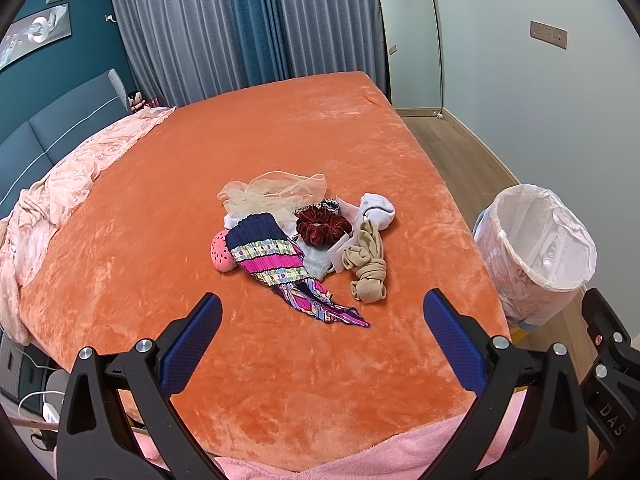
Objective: Collect trash
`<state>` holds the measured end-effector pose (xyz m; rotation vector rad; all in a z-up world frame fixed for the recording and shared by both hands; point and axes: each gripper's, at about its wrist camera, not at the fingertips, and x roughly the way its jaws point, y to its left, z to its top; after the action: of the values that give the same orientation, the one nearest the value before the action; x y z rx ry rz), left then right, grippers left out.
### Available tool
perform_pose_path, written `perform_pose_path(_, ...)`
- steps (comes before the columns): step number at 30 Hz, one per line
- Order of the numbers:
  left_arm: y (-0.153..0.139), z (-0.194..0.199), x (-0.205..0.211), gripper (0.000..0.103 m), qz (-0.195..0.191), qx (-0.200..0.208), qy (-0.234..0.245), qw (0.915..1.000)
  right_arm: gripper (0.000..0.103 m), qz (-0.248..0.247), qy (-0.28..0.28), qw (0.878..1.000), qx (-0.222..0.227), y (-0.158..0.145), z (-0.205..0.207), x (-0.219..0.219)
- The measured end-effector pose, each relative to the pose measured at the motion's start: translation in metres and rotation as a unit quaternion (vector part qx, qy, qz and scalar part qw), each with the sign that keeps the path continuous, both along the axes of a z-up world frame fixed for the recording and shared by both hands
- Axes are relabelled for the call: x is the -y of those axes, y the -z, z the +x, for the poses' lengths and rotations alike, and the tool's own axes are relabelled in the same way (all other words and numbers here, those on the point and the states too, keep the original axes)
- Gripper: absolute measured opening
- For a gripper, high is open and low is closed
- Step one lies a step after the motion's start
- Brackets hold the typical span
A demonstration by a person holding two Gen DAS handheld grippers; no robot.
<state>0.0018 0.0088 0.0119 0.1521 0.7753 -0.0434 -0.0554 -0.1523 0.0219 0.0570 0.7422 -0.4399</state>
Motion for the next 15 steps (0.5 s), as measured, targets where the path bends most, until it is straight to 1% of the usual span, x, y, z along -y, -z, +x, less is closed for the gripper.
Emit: perform_pose_path(15,-0.0013,-0.0004,0.0036,0.096,0.001,0.0,0.003,1.0,0.096,-0.002,0.002,1.0,0.003,0.0007,-0.0005,0.0008)
